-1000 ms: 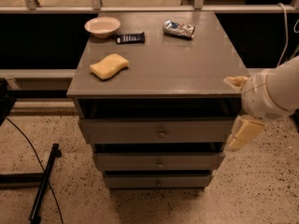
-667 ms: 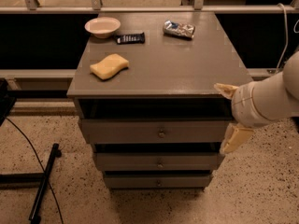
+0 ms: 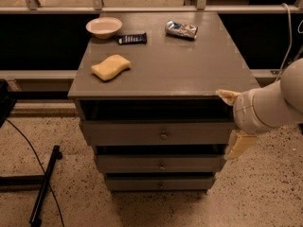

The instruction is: Open top drawer

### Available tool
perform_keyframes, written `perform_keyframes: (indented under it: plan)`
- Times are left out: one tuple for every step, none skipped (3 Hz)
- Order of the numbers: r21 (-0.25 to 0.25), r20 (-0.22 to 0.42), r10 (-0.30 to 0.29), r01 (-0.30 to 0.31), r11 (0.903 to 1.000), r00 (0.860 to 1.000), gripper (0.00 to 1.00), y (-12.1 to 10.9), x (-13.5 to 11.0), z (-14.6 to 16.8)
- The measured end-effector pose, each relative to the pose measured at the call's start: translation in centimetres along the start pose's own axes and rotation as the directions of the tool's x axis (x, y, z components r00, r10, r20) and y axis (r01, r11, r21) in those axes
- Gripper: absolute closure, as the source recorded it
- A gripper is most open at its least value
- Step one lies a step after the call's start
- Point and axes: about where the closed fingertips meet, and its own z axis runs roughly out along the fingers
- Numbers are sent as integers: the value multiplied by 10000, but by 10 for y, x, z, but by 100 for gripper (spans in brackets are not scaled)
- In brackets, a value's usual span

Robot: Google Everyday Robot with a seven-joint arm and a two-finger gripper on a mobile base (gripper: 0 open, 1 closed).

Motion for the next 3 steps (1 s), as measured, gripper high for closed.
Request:
perform_keyframes:
  plan:
    - [-479, -273, -101, 88, 9988, 9996, 0, 30, 21, 9]
    - [-798, -326, -166, 140, 9967, 9993, 0, 53, 39, 20]
    - [-1151, -349, -423, 380, 9926, 9985, 0, 61, 51, 46]
